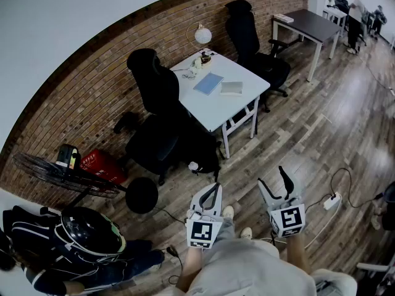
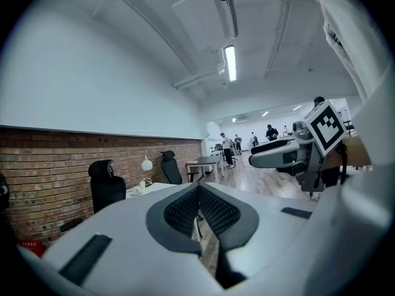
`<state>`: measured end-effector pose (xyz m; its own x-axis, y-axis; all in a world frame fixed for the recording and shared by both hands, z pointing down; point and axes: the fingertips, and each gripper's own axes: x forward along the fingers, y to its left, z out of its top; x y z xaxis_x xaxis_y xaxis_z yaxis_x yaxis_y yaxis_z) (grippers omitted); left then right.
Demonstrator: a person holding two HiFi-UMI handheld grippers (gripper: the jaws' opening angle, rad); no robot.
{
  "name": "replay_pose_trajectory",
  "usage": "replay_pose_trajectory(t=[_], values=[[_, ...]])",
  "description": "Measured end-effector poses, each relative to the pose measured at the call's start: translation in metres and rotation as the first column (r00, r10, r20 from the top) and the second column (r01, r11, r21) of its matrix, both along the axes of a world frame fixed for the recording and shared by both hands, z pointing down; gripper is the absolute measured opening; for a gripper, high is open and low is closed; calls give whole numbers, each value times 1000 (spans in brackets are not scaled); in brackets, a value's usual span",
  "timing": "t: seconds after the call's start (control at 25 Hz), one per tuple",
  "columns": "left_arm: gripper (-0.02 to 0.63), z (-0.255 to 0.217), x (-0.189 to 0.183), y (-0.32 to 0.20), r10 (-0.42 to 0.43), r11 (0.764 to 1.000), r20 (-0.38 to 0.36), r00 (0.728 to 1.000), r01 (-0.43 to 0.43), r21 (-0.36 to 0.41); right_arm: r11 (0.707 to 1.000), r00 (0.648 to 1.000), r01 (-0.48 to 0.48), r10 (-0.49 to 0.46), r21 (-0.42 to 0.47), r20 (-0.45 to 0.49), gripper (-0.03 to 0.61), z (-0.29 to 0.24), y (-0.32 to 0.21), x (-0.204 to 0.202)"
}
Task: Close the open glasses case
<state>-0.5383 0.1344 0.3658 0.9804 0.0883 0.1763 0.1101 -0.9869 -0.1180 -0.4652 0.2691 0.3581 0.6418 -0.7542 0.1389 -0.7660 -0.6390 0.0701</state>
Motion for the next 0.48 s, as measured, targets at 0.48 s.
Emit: replay_pose_trajectory(t=[0.48], values=[[5, 8, 54, -40, 45, 999, -10, 999, -45, -4, 1000, 1000, 0, 0, 12, 25, 307, 12, -49, 42]])
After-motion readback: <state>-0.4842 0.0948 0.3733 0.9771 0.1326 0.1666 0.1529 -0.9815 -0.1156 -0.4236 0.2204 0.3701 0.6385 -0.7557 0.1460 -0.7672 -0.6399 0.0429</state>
